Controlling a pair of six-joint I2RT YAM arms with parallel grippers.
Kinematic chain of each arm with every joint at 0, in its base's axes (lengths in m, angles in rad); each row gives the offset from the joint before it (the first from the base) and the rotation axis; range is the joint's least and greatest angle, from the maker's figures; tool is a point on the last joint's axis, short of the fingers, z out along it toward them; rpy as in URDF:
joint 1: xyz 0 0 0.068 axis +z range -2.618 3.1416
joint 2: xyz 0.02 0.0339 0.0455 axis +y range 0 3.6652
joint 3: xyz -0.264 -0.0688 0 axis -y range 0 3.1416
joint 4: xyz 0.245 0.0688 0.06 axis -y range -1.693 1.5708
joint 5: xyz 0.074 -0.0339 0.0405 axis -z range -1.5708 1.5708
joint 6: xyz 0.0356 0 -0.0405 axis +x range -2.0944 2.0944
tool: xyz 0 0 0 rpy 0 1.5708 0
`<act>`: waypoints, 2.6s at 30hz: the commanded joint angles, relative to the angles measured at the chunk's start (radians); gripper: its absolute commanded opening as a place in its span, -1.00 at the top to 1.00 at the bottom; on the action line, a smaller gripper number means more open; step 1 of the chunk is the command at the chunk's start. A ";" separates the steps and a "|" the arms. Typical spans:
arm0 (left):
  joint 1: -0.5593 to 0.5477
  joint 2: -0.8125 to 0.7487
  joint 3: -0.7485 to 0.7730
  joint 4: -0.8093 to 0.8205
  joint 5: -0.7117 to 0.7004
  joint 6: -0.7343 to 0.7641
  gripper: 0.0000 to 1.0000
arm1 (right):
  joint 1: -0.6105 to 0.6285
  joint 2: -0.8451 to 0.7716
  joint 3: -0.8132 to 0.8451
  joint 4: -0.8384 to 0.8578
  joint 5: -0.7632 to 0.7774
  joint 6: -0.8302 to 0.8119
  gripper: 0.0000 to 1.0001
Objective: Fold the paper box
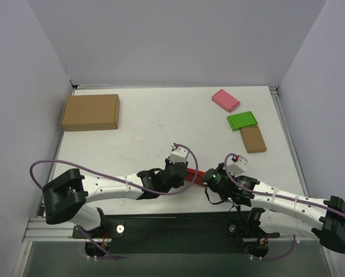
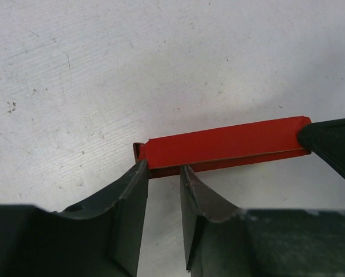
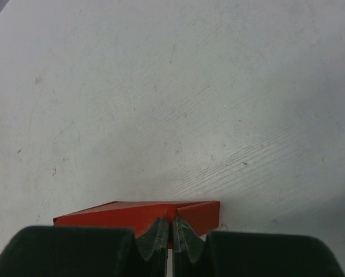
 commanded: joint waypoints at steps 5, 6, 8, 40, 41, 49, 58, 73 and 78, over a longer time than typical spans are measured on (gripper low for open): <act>-0.005 -0.073 -0.008 -0.188 0.128 0.074 0.04 | 0.020 0.069 0.003 -0.100 -0.073 0.009 1.00; -0.007 -0.084 -0.011 -0.188 0.131 0.077 0.02 | 0.020 0.067 0.003 -0.100 -0.073 0.012 1.00; -0.004 -0.107 -0.023 -0.184 0.136 0.082 -0.01 | 0.020 0.072 0.006 -0.102 -0.067 0.012 1.00; 0.393 -0.179 -0.148 0.240 0.688 -0.167 -0.45 | 0.018 0.075 0.031 -0.102 -0.044 0.012 1.00; 0.393 -0.168 -0.151 0.254 0.694 -0.171 -0.45 | 0.018 0.075 0.032 -0.102 -0.045 0.012 1.00; 0.403 -0.124 -0.180 0.275 0.707 -0.187 -0.38 | 0.018 0.072 0.028 -0.102 -0.044 0.014 1.00; 0.403 -0.081 -0.229 0.349 0.730 -0.208 -0.22 | 0.018 0.075 0.028 -0.102 -0.044 0.014 1.00; 0.407 0.003 -0.319 0.501 0.757 -0.207 0.41 | 0.015 0.081 0.024 -0.102 -0.044 0.022 1.00; 0.409 0.033 -0.336 0.513 0.759 -0.197 0.56 | 0.015 0.092 0.026 -0.103 -0.045 0.020 1.00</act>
